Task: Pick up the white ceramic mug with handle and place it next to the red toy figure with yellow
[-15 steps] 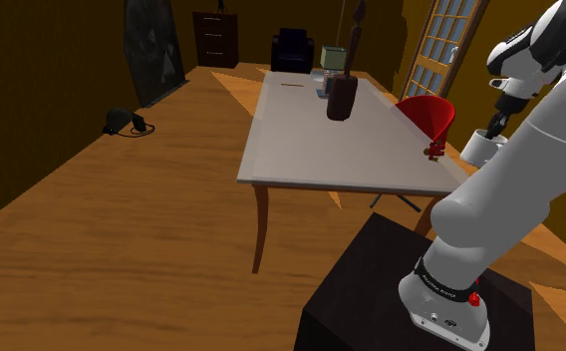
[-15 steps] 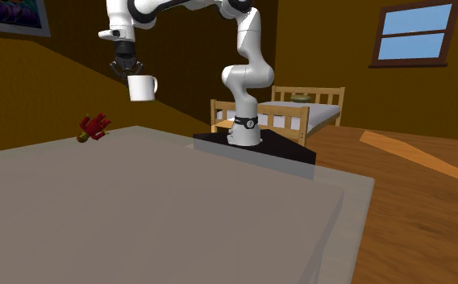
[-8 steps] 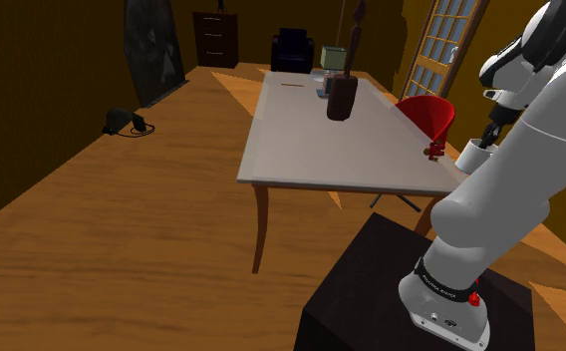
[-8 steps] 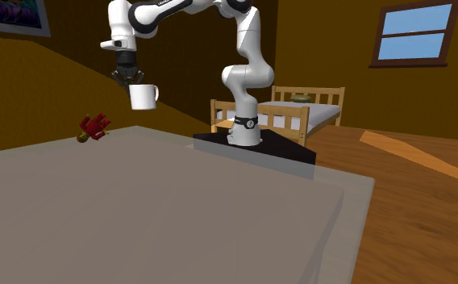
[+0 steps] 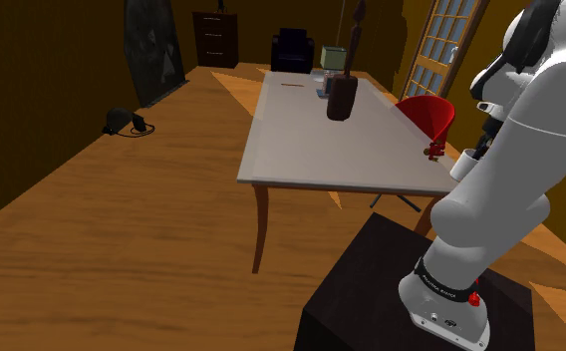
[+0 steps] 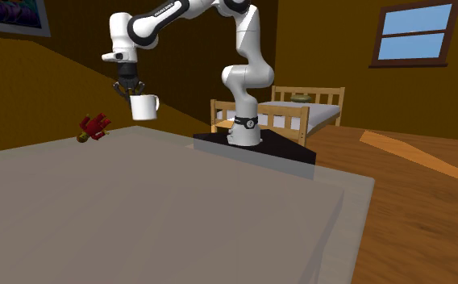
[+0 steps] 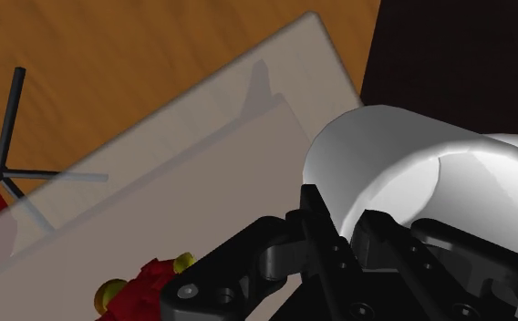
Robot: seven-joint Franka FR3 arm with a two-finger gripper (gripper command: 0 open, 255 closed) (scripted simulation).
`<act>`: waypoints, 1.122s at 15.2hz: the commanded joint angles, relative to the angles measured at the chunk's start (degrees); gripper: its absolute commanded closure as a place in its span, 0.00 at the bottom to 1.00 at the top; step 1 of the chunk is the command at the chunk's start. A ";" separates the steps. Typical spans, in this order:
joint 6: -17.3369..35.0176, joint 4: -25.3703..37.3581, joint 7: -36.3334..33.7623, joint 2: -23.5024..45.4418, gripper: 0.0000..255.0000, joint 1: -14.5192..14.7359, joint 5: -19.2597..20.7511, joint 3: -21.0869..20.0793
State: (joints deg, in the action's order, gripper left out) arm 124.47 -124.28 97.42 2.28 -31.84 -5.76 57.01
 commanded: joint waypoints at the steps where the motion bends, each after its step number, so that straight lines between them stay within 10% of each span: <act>1: 1.46 -0.84 1.03 1.19 1.00 -0.19 -1.37 -0.07; 13: 4.59 -2.27 4.09 4.79 1.00 -1.15 -5.51 -0.82; 14: 4.59 -2.27 4.10 4.80 0.00 -1.16 -5.51 -0.82; 17: 4.60 -2.27 4.10 4.80 0.00 -1.16 -5.52 -0.82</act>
State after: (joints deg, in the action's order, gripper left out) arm 129.06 -126.55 101.52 7.08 -33.00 -11.27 56.19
